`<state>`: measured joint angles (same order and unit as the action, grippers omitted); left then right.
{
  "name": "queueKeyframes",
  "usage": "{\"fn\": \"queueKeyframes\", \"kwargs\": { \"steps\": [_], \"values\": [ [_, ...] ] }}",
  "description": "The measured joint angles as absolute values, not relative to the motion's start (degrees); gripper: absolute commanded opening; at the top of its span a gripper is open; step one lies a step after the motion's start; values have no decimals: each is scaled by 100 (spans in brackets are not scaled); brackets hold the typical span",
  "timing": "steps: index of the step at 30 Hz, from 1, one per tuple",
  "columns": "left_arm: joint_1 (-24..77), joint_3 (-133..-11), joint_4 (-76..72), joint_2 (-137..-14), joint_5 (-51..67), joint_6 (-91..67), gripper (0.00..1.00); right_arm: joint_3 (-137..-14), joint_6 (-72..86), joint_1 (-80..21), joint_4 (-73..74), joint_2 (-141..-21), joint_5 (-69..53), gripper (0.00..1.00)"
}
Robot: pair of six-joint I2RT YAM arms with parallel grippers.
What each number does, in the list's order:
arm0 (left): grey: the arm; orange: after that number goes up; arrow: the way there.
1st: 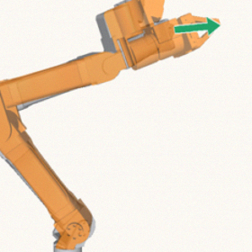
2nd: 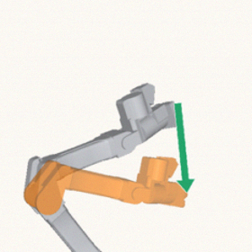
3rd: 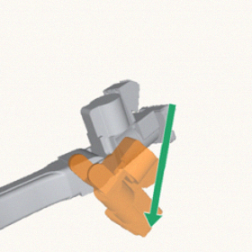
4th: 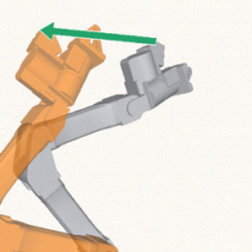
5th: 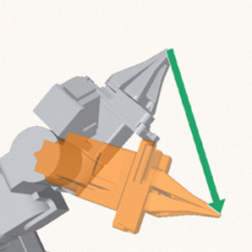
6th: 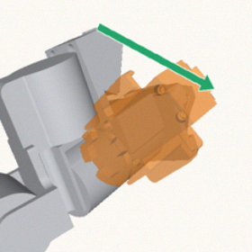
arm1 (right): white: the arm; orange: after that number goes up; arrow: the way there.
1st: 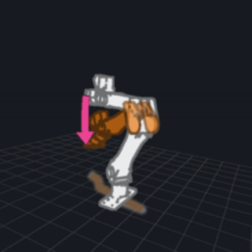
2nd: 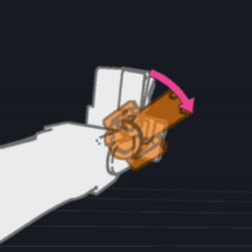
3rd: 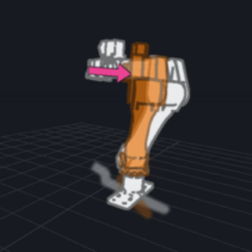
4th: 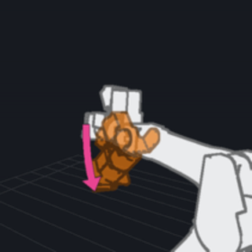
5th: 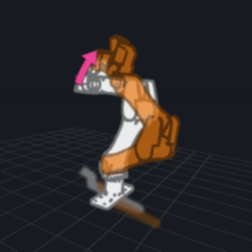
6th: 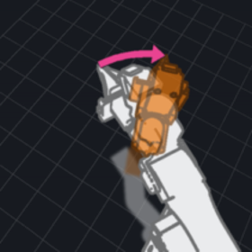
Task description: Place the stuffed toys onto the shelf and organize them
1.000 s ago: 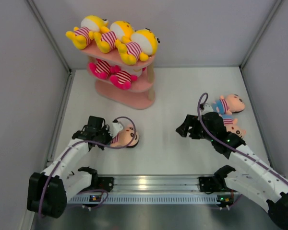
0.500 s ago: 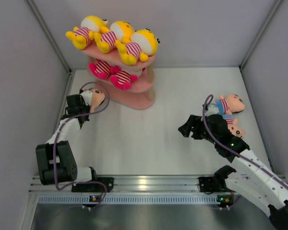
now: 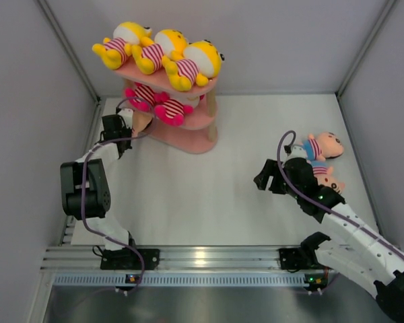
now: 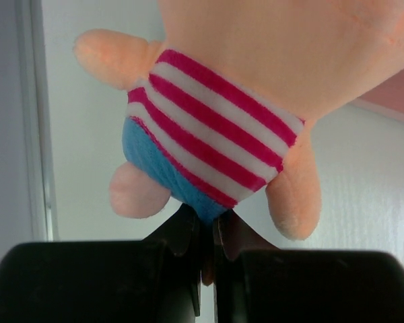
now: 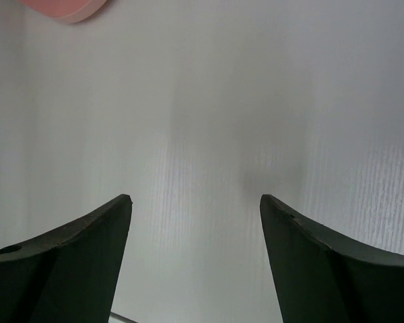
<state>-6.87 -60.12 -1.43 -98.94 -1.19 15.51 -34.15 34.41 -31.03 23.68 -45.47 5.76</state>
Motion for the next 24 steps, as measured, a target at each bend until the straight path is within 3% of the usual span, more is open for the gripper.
{"fn": "queueKeyframes", "kwargs": {
  "steps": [10,20,24],
  "values": [
    [-366,-6246,-316,-10285,-117,963,12,-3763,3197,-3103,2316,-5033,674,79],
    [-349,-6300,-534,-10486,-191,609,50,-3763,3155,-3103,2324,-4814,733,79],
    [-333,-6230,-543,-10471,-235,596,55,-3763,3157,-3103,2322,-4696,749,80]
  ]
}}
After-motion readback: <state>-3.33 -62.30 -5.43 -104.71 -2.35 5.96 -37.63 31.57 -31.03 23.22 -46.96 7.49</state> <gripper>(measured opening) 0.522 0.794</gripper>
